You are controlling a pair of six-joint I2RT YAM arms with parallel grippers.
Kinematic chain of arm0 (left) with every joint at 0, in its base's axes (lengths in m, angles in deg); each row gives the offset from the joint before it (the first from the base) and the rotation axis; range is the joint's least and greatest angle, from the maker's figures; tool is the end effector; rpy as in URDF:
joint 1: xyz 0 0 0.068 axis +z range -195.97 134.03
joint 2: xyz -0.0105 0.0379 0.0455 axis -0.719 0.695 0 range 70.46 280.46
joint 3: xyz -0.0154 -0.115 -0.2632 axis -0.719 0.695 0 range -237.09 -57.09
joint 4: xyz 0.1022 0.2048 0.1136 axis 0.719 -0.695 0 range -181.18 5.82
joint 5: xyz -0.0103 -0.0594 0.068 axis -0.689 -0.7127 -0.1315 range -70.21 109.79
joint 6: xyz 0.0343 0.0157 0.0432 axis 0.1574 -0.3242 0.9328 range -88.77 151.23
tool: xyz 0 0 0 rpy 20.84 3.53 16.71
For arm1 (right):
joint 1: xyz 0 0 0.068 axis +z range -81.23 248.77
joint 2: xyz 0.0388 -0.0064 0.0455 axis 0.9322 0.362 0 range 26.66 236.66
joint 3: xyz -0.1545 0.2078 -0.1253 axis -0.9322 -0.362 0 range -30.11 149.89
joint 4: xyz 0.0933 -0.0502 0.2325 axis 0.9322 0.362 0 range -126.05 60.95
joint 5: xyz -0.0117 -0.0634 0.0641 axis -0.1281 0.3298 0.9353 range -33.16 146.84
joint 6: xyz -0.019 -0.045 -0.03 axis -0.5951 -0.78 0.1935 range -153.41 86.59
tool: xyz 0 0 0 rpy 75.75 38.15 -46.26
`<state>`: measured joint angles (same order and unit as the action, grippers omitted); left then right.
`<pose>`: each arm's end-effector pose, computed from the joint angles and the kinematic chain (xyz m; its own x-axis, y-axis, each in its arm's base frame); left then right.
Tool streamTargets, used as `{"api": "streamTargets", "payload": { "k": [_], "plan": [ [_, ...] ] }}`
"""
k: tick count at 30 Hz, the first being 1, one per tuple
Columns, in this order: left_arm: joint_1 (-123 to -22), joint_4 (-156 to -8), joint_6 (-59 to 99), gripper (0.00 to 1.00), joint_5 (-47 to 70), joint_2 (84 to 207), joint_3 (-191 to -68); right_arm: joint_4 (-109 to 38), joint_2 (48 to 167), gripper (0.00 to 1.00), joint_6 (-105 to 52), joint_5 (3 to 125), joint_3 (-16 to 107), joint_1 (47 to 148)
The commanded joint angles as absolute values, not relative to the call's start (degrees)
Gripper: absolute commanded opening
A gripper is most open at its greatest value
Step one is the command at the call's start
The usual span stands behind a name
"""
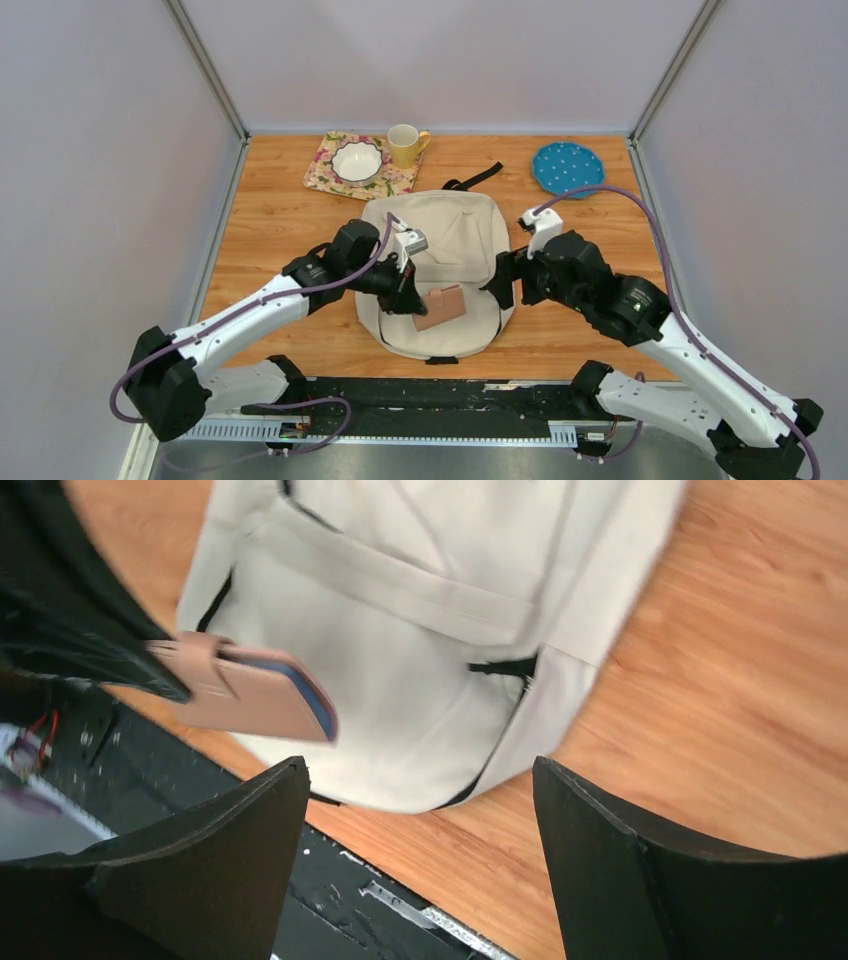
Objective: Pack the student bag
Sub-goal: Adjust the personal item.
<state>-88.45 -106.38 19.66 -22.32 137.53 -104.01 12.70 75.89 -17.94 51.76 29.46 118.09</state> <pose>0.1533 -0.1773 0.2747 -0.6605 0.4030 -0.6335 0.7493 0.2995 -0.5907 0.1014 0.1124 0.3559 -0.5797 -0.2668 -0.7699 -0.5764 0.8021 0.1560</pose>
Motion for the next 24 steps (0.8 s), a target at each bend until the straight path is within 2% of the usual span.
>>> {"api": "streamTargets", "payload": {
  "k": [1, 9, 12, 17, 21, 24],
  "plan": [
    [-87.46, -94.22, 10.33, 0.00, -4.84, 129.63, -100.26, 10.27, 68.17, 0.86, -3.36, 39.96, 23.52, 116.76],
    [-87.19, -74.71, -4.26, 0.00, 4.05, 118.64, -90.95, -1.05, 51.98, 0.83, 8.77, 48.57, 10.87, 116.85],
    [-87.10, -66.79, -8.05, 0.00, 1.78, 117.31, -88.21, -8.70, 48.90, 0.82, 12.20, 50.68, 7.34, 116.85],
    [-87.10, -60.48, -11.38, 0.00, -3.76, 118.63, -87.77, -17.85, 56.26, 0.79, 14.93, 60.75, 8.29, 116.85],
    [-87.10, -56.77, -12.89, 0.00, -3.33, 118.89, -86.02, -21.62, 62.16, 0.76, 17.46, 66.15, 10.15, 116.94],
    [-87.02, -53.17, -14.29, 0.00, -3.68, 120.03, -84.34, -34.25, 62.78, 0.73, 22.64, 67.91, 4.63, 117.64]
  ]
}}
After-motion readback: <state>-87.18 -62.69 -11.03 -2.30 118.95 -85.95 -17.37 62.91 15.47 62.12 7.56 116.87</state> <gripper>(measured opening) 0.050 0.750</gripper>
